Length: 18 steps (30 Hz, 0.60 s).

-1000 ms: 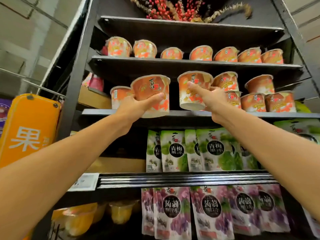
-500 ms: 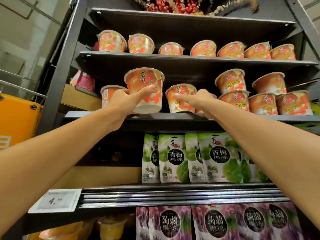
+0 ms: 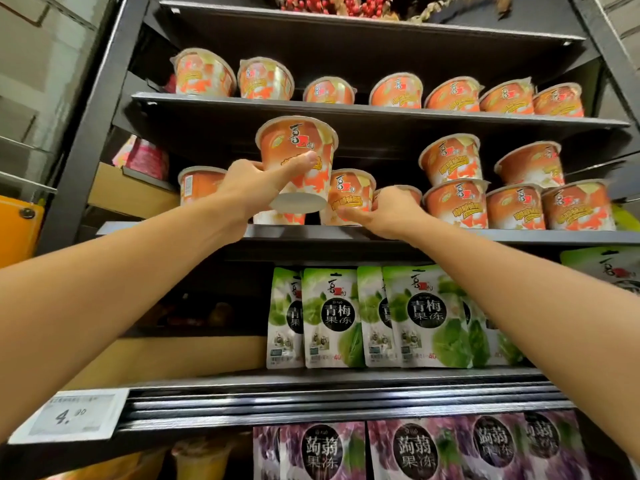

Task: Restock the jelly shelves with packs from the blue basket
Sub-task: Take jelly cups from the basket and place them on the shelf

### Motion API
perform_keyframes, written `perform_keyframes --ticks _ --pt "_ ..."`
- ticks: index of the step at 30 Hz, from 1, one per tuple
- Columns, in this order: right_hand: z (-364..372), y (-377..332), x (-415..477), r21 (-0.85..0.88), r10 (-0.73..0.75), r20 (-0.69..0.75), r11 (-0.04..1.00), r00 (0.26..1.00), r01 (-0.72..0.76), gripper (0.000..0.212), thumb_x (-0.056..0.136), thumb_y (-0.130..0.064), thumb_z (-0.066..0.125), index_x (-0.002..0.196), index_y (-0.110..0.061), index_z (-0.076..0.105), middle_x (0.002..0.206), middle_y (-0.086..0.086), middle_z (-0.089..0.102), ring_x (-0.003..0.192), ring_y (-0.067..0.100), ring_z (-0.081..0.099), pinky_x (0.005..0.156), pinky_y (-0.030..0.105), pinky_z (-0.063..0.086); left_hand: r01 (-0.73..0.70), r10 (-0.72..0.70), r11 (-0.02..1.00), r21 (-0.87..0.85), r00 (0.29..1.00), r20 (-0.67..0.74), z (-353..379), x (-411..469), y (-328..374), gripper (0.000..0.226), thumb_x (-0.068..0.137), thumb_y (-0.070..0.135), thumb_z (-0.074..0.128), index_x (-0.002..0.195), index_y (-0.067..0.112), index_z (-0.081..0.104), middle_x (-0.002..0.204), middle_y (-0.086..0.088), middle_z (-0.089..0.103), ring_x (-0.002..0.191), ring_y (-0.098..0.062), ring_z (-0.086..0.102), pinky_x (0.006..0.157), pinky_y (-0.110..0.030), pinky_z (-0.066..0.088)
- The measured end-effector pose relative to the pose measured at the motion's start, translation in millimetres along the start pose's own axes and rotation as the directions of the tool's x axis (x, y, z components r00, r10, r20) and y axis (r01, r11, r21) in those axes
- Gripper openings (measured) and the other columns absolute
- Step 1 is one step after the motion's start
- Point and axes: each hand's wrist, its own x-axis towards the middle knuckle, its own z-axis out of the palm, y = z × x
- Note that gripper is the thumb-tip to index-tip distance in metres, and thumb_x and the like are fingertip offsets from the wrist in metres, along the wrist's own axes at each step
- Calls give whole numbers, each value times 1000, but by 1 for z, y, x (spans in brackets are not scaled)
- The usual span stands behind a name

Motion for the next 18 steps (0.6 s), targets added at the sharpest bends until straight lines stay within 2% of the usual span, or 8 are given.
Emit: perform_keyframes --ticks 2,4,6,9,12,14,16,18 --pt "4 8 -8 -21 -86 -87 996 993 84 60 90 -63 52 63 -9 50 60 5 52 58 21 52 59 34 44 -21 21 1000 0 1000 0 9 7 7 69 59 74 72 103 22 63 108 1 68 106 -18 63 101 -43 48" --pt "11 14 -15 -9 -135 -197 991 971 136 59 98 -51 47 53 -13 43 52 3 46 49 20 45 52 30 35 -29 29 999 -25 1000 2 20 15 18 79 60 73 74 116 18 61 114 0 67 109 -19 61 101 -43 48" --pt "17 16 -20 8 -142 -262 989 954 150 52 99 -45 44 55 -18 42 54 1 48 51 18 46 48 29 26 -47 48 998 -43 999 9 33 25 28 76 63 70 74 117 19 60 110 3 65 105 -15 60 90 -34 48" --pt "18 17 -19 15 -137 -280 989 950 147 48 99 -45 43 58 -20 41 56 -1 48 52 17 46 47 29 22 -69 70 996 -51 998 10 55 37 43 69 66 68 74 115 22 57 93 11 59 83 -5 53 61 -22 35" --pt "20 17 -18 28 -118 -291 991 949 132 51 96 -54 44 59 -18 43 57 -1 50 52 17 47 47 29 23 -77 78 996 -41 997 11 75 46 53 73 67 70 73 117 19 59 90 10 58 76 -4 51 55 -22 32" --pt "23 14 -16 10 -84 -281 996 956 90 54 93 -63 44 75 -13 53 69 4 59 64 26 57 54 30 32 -75 75 997 -36 997 16 86 52 56 80 66 72 73 121 16 58 99 5 62 81 -6 54 57 -22 35" --pt "23 9 -14 -13 -25 -291 1000 956 22 68 88 -72 42 103 -7 56 89 10 64 82 32 62 64 33 37 -85 86 996 -25 996 19 97 57 57 83 65 72 72 124 15 56 109 0 63 90 -11 58 64 -24 39" --pt "24 7 -12 -43 -11 -299 999 954 -2 77 85 -76 41 110 -5 58 96 10 66 90 33 63 67 34 38 -93 93 996 -15 995 18 108 62 57 86 66 72 72 126 15 54 115 -2 62 99 -16 58 74 -29 42"
